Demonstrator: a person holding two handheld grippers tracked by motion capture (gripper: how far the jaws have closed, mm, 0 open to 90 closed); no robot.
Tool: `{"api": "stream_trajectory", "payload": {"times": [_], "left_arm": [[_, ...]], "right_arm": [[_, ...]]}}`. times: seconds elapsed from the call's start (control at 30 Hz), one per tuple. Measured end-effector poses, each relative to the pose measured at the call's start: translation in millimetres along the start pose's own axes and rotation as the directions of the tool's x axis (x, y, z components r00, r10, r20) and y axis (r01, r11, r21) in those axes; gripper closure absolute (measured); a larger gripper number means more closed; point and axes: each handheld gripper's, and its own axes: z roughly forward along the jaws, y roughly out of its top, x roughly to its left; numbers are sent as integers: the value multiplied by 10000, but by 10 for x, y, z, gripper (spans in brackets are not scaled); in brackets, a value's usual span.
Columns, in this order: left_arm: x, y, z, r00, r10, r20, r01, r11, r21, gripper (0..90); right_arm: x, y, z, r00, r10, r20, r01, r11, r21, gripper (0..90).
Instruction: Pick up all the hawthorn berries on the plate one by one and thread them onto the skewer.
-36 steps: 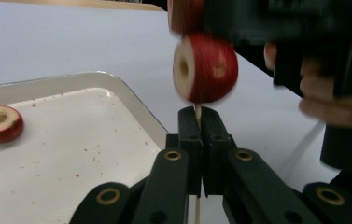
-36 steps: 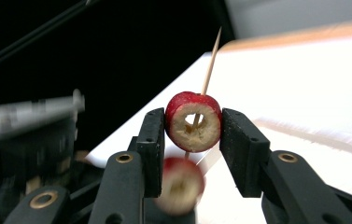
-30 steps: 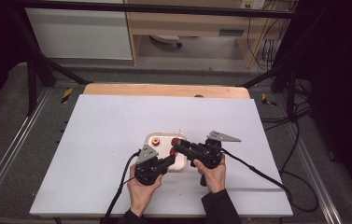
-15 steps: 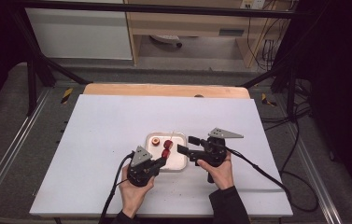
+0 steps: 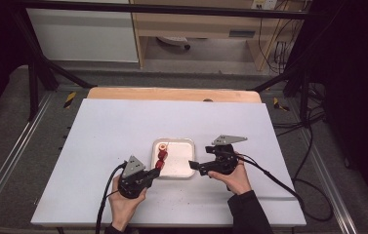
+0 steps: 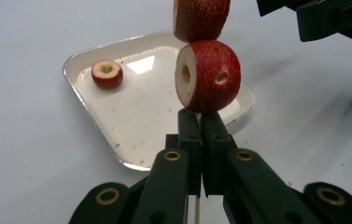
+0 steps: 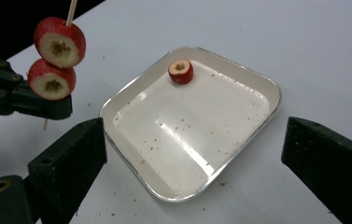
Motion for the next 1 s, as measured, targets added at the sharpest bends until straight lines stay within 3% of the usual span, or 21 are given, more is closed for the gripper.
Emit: {"api": "stream_trajectory", "payload": {"times": [0.4,0.73,1.0], "left_arm": [[161,-81,-163,10000,-14,-4,15,9993,363,881],[270,-142,-218,9998,-179,-49,182,9982,572,881],[322,-192,-248,9995,-295,-70,298,9979,568,881]], "right_arm": [[59,77,152,9974,-713,-55,713,9879,1379,63],[131,262,354,9906,-1369,71,1317,9646,2283,75],[177,423,535,9871,-1588,228,1460,9480,2828,76]]}}
